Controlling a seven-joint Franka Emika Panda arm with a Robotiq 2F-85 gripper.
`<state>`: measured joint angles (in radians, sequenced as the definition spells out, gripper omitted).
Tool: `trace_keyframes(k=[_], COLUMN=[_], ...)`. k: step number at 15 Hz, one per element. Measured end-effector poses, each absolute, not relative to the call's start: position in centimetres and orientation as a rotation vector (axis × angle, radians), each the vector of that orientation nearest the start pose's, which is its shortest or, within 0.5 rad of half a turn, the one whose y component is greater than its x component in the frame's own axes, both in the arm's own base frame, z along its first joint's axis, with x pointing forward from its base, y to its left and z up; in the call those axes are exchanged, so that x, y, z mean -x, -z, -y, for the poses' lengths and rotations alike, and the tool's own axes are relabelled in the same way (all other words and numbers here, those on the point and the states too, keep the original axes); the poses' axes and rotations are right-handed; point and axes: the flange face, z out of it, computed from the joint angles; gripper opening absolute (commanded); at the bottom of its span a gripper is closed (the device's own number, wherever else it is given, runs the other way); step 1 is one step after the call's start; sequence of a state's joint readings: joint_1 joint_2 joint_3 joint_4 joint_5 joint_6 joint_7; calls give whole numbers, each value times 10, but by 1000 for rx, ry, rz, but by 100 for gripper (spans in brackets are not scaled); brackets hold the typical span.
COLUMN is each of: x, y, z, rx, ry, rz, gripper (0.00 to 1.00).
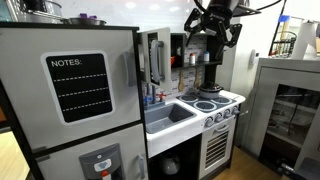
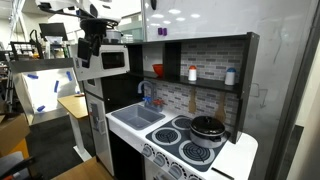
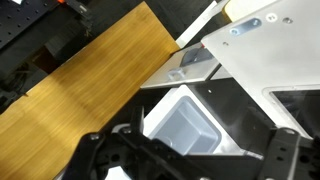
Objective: Take the orange bowl from the cupboard and put it on the stove
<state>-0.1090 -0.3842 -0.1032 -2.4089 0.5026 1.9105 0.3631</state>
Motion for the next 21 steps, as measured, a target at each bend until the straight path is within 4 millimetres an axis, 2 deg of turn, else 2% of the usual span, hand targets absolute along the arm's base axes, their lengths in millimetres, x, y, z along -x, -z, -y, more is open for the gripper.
trace_keyframes(k=[5,10,15,21], x=[-426,-426,-416,-398], y=[-451,-438,-426,-420], z=[57,54,52,59], rx=[2320,2226,2167,2049], ry=[-130,-43,58,198], rz=[-1107,-1242,-1328,-1411], gripper=[100,100,100,100])
